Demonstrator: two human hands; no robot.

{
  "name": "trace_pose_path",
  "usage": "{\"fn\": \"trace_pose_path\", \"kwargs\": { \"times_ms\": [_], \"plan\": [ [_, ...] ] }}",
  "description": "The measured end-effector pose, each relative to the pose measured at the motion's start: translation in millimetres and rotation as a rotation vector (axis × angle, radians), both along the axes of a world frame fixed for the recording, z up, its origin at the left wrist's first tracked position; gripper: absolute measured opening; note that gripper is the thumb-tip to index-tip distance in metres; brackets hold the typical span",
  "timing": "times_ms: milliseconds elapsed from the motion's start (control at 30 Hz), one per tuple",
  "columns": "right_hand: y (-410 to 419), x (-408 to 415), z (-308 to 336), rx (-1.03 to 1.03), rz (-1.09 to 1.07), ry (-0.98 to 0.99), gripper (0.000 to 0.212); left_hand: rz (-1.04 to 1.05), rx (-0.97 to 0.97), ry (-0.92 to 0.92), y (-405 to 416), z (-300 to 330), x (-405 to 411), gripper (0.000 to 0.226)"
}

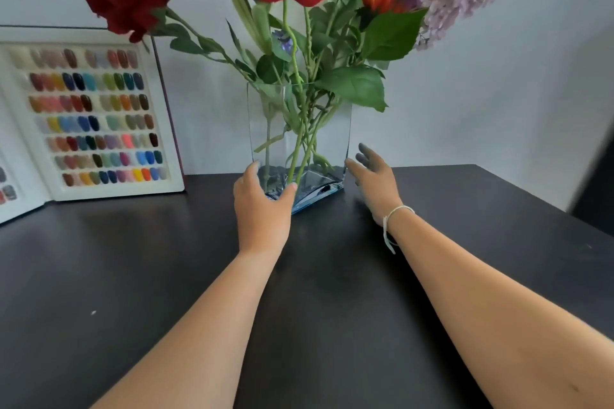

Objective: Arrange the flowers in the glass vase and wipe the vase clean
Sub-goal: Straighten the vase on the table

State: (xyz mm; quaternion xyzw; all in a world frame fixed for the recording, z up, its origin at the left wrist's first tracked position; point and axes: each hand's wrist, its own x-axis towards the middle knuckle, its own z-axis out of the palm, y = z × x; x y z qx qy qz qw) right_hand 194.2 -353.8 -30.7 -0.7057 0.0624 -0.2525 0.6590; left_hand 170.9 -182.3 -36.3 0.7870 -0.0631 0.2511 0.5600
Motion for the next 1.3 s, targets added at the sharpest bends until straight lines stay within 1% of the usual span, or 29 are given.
{"fn": "trace_pose_path", "kwargs": {
  "times_ms": [100,267,433,567,667,800,900,1033,1167,1300],
  "plan": [
    [0.0,14.1,0.5,0.011,0.029,0.019,0.052,-0.012,0.003,-0.018,-3.1,0.0,4.7,0.059],
    [1.1,21.2,-0.1,0.001,0.050,0.055,0.044,-0.010,-0.015,-0.009,-3.2,-0.1,8.3,0.058],
    [2.5,14.8,0.7,0.018,0.013,0.059,0.038,-0.033,-0.036,0.001,0.6,-0.8,10.1,0.057],
    [3.0,7.4,0.1,0.017,-0.029,0.033,0.028,-0.057,-0.055,0.029,6.0,-1.1,14.4,0.057],
    [4.2,2.4,-1.4,-0.008,-0.075,0.028,0.028,-0.078,-0.055,0.041,11.6,-0.9,15.9,0.054],
    [8.6,-6.2,-0.7,-0.030,-0.107,0.012,0.022,-0.113,-0.105,0.058,19.7,1.3,16.6,0.050],
    [11.9,-11.4,-1.4,-0.058,-0.141,-0.001,0.025,-0.139,-0.120,0.077,23.5,2.5,19.8,0.047],
    [17.1,-16.5,-3.2,-0.149,-0.199,-0.027,0.026,-0.181,-0.102,0.124,28.0,4.5,29.3,0.046],
    [22.4,-19.2,-2.9,-0.149,-0.193,-0.039,0.024,-0.212,-0.098,0.171,33.3,5.8,38.7,0.046],
    [22.2,-18.2,-2.9,-0.147,-0.197,-0.046,0.020,-0.230,-0.123,0.171,33.8,4.6,42.2,0.046]
  ]
}}
